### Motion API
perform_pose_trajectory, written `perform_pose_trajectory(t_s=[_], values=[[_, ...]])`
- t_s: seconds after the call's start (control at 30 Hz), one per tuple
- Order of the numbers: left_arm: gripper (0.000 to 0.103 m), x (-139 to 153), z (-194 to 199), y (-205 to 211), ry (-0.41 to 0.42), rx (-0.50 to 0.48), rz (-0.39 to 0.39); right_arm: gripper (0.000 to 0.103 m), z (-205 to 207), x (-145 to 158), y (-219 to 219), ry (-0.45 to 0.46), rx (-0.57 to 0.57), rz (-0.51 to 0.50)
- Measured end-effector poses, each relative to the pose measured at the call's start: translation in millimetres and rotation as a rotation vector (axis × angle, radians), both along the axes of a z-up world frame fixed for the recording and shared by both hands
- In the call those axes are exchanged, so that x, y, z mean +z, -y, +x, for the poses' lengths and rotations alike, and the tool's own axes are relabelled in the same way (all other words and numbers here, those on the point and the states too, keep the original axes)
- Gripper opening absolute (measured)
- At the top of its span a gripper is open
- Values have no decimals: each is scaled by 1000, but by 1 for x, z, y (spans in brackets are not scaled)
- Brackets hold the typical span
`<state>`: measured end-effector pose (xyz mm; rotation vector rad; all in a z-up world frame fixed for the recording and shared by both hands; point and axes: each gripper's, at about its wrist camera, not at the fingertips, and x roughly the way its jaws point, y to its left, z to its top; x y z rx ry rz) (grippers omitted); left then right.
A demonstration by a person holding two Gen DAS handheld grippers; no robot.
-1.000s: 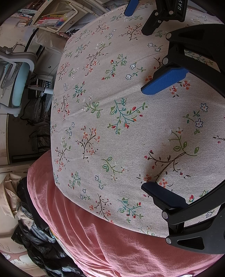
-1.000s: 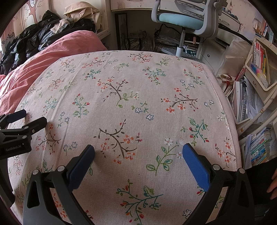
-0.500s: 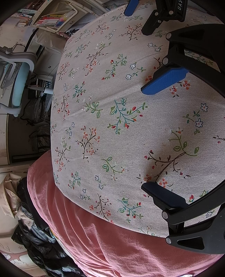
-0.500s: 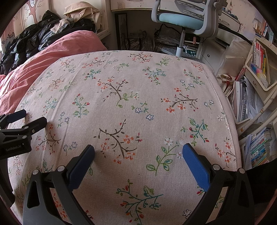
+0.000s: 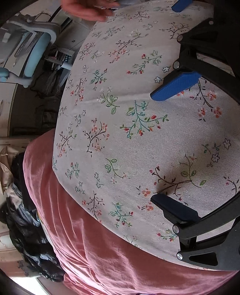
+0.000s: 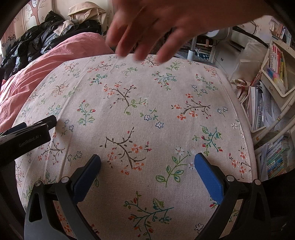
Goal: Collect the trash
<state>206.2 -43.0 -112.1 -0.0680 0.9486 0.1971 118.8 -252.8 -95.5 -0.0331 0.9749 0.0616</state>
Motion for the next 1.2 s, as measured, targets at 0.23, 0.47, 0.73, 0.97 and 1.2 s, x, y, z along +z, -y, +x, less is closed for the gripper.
perform_pose_trajectory(t_s=[0.23,0.47,0.73,0.97,1.2], values=[[97,-2,2,-2,-4,4,-6,97,1,0,1,0,0,0],[98,-2,3,-1,-6,4,-5,97,3,0,0,-1,0,-2],[98,-3,4,-1,-7,5,-7,97,3,0,-1,-1,-1,-2],[98,-3,4,-1,-7,4,-6,97,2,0,-1,-1,-1,-2],[98,-3,4,-1,-7,4,-6,97,3,0,-1,-1,-1,-2]])
